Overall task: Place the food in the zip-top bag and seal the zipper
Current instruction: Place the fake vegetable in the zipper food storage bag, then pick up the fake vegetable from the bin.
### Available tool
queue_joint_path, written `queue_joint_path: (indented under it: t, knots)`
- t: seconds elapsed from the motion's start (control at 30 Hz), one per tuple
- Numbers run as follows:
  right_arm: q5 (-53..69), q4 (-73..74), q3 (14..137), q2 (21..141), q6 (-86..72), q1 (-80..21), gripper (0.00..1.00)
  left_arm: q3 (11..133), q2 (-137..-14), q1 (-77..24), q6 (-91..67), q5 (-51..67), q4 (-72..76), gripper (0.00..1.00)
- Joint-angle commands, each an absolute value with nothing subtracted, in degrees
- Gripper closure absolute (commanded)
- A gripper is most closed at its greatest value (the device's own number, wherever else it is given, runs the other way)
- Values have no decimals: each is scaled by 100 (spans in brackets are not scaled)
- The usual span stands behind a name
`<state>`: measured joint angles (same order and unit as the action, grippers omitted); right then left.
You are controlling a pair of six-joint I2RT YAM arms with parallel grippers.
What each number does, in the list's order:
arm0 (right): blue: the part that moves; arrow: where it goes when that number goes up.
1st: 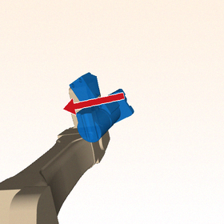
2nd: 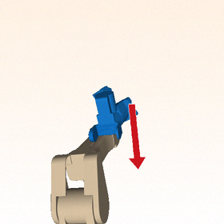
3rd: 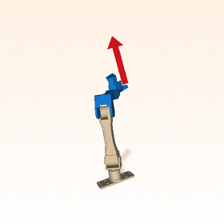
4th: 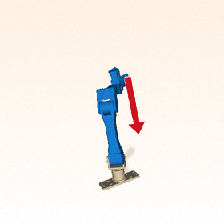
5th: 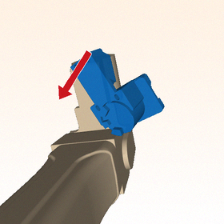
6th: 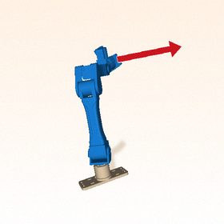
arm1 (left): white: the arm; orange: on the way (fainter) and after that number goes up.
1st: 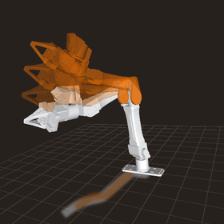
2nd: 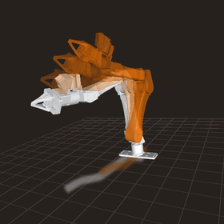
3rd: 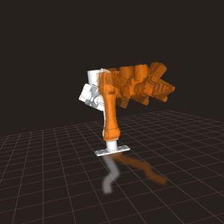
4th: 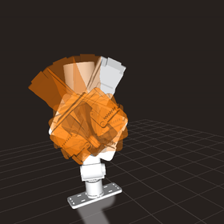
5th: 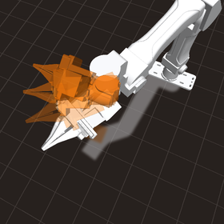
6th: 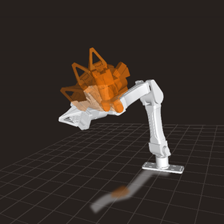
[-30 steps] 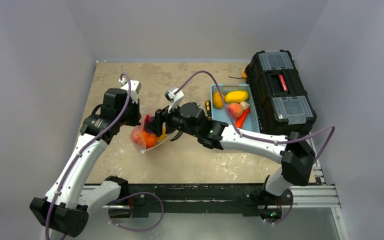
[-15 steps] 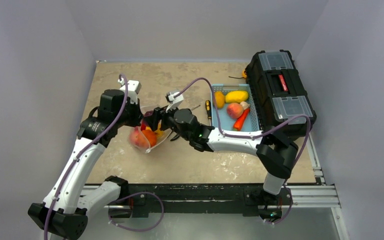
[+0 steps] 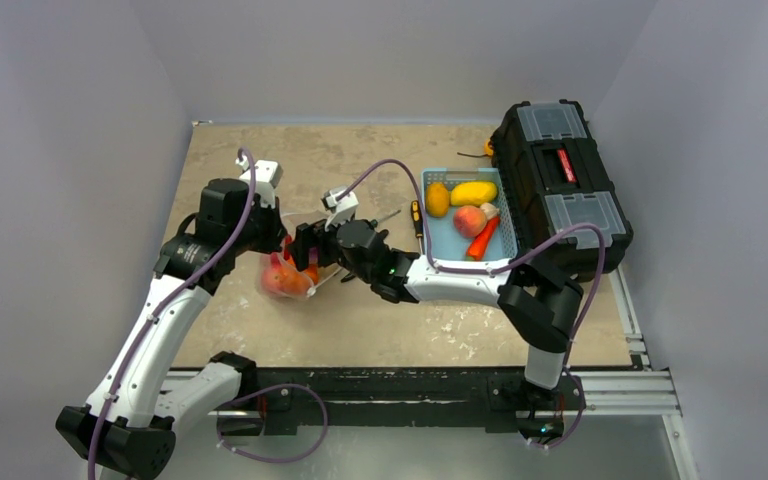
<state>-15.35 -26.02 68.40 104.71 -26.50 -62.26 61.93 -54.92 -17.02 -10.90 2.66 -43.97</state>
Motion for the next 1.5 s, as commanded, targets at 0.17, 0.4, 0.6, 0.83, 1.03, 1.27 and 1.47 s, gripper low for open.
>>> queue_joint_path:
  t: [0.17, 0.4, 0.6, 0.83, 1.03, 1.27, 1.47]
  knots:
    - [-1627, -2010, 7211, 10015, -2524, -6251, 9, 6225, -5421, -1705, -1090, 109, -4150, 100]
    - [-1612, -1764, 7033, 9582, -2418, -6250, 9, 6227, -5451, -1705, -1090, 55, -4172, 100]
    - [-1562, -1618, 6686, 9045, -2356, -6251, 9, 6199, -5503, -1705, -1099, 45, -4145, 100]
    - [-1615, -1268, 6355, 8420, -2214, -6247, 9, 6224, -5634, -1705, -1039, 18, -4238, 100]
    - [-2147, -995, 5925, 7615, -1980, -6244, 6, 6227, -5672, -1705, -1054, 20, -4233, 100]
    - [-3189, -731, 5300, 6857, -1726, -6151, 5, 6238, -5718, -1705, -1064, 21, -4261, 100]
    - [-3262, -455, 4652, 6323, -2182, -5407, 7, 6240, -5747, -1705, -1070, 26, -4267, 100]
